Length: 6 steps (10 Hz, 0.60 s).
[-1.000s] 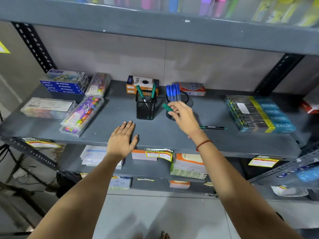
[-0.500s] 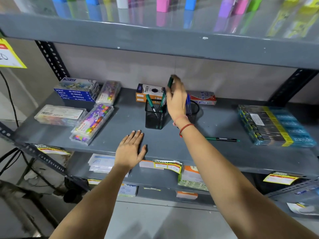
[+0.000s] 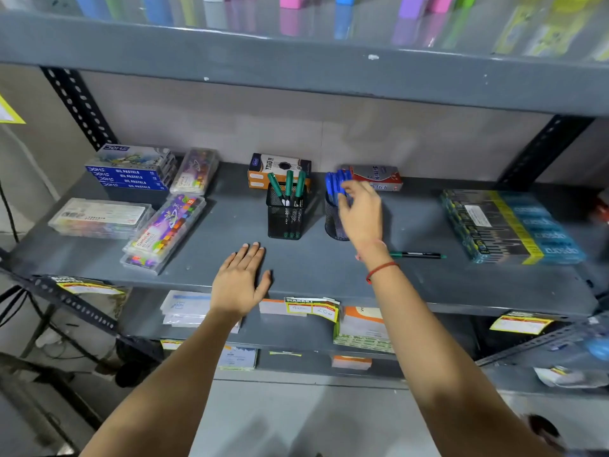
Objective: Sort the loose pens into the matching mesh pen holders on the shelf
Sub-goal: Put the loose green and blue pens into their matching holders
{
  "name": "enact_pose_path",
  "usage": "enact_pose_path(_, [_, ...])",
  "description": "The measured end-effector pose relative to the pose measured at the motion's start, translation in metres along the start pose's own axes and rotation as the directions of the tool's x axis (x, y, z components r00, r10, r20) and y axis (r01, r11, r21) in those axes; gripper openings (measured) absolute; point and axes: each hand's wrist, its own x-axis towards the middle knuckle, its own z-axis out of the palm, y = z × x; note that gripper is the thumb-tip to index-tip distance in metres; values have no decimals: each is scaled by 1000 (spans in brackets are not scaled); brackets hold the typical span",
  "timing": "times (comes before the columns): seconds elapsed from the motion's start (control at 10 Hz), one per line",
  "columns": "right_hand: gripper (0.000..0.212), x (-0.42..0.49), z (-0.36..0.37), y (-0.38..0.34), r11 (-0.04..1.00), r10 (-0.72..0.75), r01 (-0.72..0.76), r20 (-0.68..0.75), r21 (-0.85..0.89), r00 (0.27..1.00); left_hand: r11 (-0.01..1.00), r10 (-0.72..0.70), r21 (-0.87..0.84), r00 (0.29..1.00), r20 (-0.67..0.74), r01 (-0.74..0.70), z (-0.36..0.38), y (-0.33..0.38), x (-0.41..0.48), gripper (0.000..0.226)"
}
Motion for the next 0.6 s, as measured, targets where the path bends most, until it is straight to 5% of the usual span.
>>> enact_pose_path(0.1, [16,-17,-22,41,993,95,-98,-47,-65,994,1000,-1,2,1000,-3,1,0,0,0,67])
enact_pose_path(0.3, [27,-47,-45,94,925,259,-122,361,-361,896,1000,-4,-4,1000,-8,4,-1,2,-1,70])
enact_pose_path(0.5, [32,-58,-34,75,873,139,89,420,-479,897,1000,-9,-13,1000,-3,9,-1,2,-1,71])
enact_pose_path(0.6, [33,-58,-22,52,939,88,77,450,-336,889,1000,-8,-7,1000,2,8,-1,2,-1,71])
